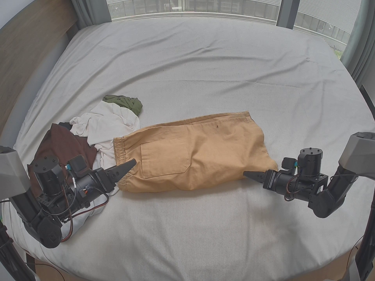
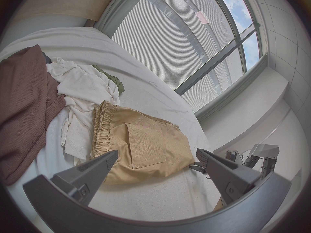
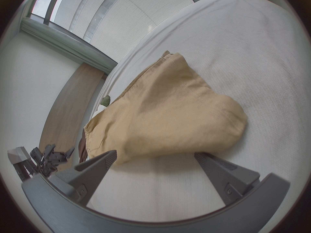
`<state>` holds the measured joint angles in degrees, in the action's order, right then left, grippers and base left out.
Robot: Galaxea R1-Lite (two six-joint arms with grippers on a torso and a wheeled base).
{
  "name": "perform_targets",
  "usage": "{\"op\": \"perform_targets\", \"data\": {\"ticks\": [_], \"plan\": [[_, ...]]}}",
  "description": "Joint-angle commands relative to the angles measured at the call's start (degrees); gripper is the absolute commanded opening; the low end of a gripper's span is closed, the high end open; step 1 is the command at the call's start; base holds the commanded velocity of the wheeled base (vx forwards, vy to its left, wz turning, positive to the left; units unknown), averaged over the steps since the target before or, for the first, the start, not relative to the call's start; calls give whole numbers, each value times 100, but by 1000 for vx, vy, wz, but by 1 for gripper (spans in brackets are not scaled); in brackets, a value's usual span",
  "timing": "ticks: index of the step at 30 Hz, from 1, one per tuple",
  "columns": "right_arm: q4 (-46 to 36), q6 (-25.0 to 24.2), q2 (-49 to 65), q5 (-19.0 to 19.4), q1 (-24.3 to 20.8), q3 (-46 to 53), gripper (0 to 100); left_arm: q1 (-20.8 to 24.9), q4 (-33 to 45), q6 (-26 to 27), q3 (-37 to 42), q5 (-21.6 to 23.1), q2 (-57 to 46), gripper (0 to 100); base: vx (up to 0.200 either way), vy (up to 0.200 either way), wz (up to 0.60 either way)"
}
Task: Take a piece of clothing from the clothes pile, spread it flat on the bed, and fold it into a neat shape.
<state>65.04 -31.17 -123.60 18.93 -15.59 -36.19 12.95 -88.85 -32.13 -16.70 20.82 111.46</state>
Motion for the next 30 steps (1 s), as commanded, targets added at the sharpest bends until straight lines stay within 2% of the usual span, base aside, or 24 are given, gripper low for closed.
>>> {"op": "perform_targets", "data": {"ticks": [1, 7, 17, 22, 27, 28, 30], "plan": [[194, -126, -375, -144, -58, -283, 100, -20, -1, -3, -9, 1, 16, 100, 0, 0, 0], [826, -275, -806, -267, -111, -476, 100, -29, -1, -3, -9, 1, 16, 100, 0, 0, 0], [1178, -284, -973, -355, -172, -678, 100, -29, -1, -3, -17, -8, 7, 100, 0, 0, 0], [1415, -267, -1149, -636, -190, -784, 100, -38, -10, -3, -26, -8, 16, 100, 0, 0, 0], [1521, -275, -1201, -636, -225, -784, 100, -47, -10, -3, -35, -8, 7, 100, 0, 0, 0], [1556, -275, -1201, -636, -225, -775, 0, -47, -10, -3, -35, -8, 7, 100, 0, 0, 0], [1591, -267, -1201, -628, -225, -775, 0, -47, -10, -3, -44, -8, 7, 100, 0, 0, 0]]}}
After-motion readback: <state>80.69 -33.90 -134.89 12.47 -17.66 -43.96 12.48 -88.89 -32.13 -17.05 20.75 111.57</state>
